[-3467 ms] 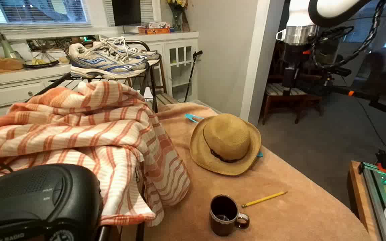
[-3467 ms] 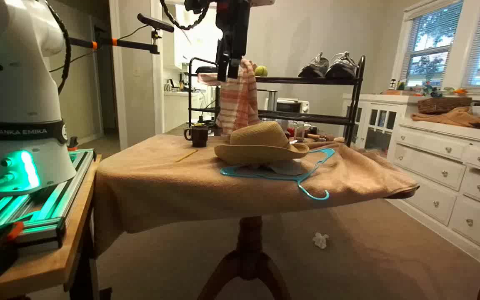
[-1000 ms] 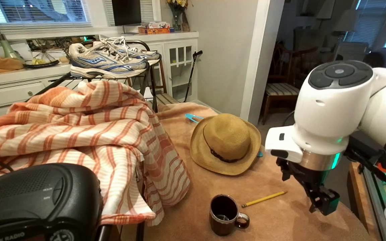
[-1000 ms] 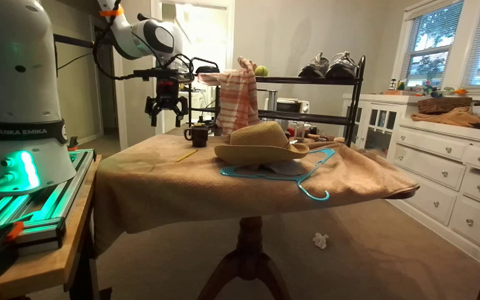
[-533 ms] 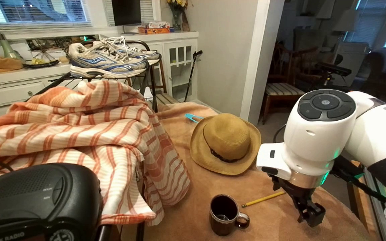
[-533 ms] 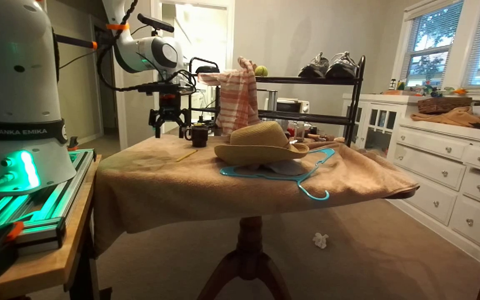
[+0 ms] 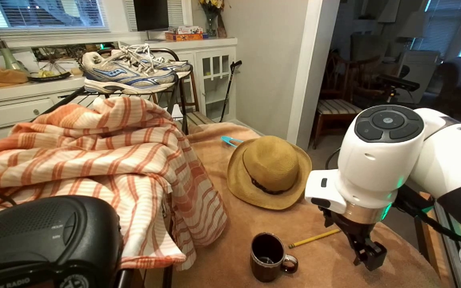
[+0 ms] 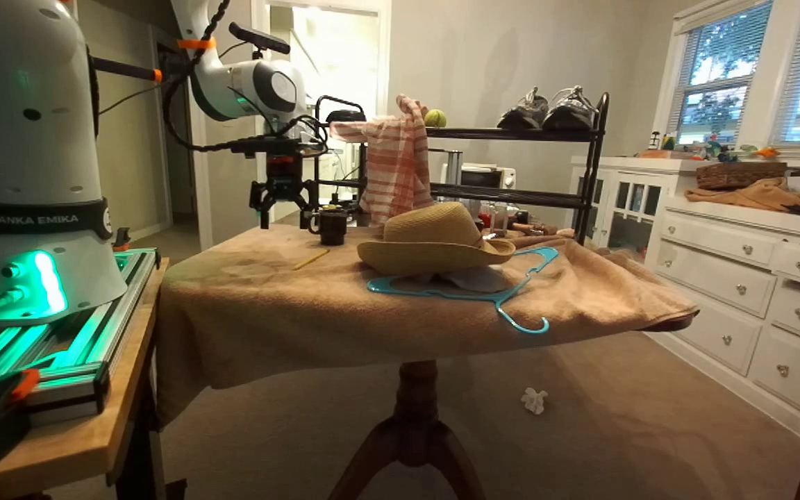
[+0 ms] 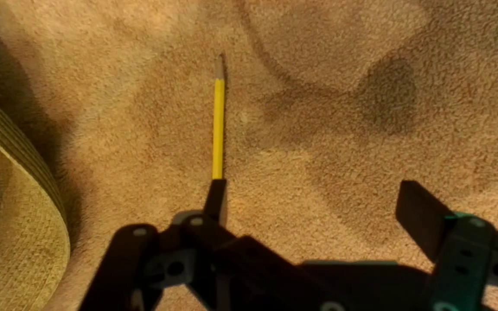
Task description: Put the pencil in the cup
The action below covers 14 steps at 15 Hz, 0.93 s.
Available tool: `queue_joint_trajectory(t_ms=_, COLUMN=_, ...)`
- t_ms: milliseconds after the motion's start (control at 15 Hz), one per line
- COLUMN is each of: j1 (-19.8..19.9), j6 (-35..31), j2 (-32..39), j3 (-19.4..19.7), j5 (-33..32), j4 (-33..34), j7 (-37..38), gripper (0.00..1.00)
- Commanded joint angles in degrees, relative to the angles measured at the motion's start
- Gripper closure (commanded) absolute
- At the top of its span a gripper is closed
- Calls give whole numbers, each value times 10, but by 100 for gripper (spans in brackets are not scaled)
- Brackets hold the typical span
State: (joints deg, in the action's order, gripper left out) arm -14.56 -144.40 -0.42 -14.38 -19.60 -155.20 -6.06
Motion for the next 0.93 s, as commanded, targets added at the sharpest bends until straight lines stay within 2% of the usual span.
queue_joint_trajectory(t_ms=0, j1=8, j6=-3, j2=39, j3=7, j5=-25, j4=35, j7=3, gripper=0)
queue_joint_trajectory(t_ms=400, j1=17, j6=-12, j2=100, j3=24, j5=-29, j4=91, j7=-20, gripper=1)
queue_joint_trajectory(t_ms=467, j1=16, j6=-13, j2=108, j3=27, j5=-31, j4=99, j7=-22, gripper=26)
queue_joint_trajectory(t_ms=533, j1=16, j6=-14, j2=117, j3=28, j5=-28, j4=106, j7=-27, gripper=26)
queue_joint_trajectory(t_ms=667, j1=15, j6=-15, j2=132, j3=31, j5=-30, j4=118, j7=-31, gripper=37)
queue_joint_trajectory(t_ms=867, j1=14, j6=-15, j2=149, j3=34, j5=-30, j4=131, j7=-38, gripper=40)
